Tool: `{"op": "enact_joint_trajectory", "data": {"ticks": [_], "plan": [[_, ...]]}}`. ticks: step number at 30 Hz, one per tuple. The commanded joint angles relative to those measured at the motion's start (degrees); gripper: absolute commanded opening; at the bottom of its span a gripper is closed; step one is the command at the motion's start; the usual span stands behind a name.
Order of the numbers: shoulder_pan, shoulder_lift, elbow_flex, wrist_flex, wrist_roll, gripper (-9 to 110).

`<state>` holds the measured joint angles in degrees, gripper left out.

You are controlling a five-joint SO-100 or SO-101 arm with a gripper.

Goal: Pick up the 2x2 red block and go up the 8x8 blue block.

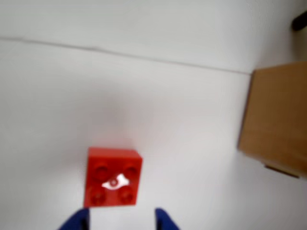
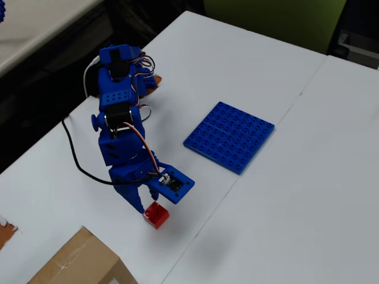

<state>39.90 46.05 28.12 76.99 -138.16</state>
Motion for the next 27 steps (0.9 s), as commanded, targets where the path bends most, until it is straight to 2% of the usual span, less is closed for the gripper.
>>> {"op": "enact_joint_trajectory", "data": {"ticks": [1,27], "plan": [[0.88,0.88,-3.16,-0.79,-0.09,19],[-1.32,-6.15,-5.71,-5.36,7.82,20]]}}
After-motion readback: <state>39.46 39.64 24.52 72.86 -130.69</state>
